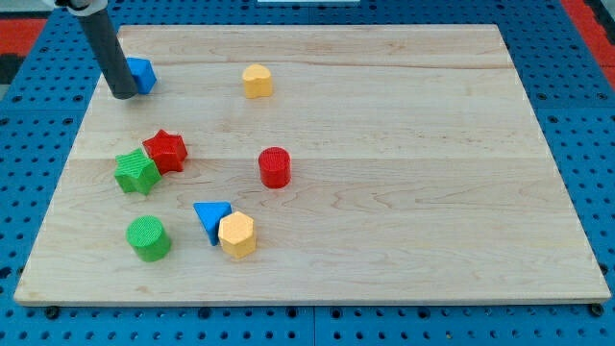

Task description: Place the blue cube to the top side of red star

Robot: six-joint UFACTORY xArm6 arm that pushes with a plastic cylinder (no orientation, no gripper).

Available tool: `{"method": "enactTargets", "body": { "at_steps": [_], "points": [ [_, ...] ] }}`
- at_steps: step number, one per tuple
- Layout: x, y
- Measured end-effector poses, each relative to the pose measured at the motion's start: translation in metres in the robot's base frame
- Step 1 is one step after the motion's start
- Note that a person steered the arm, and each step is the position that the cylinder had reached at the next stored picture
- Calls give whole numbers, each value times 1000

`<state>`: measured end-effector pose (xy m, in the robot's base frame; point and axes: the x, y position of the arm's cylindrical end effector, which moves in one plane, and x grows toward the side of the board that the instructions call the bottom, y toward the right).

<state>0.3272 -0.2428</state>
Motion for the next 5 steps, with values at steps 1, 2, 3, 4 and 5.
{"method": "enactTargets", "body": {
  "at_steps": [1,2,3,4,5],
  "points": [
    [-15,8],
    [-36,17],
    [-57,27],
    [-48,34],
    [-2,42]
  ]
}}
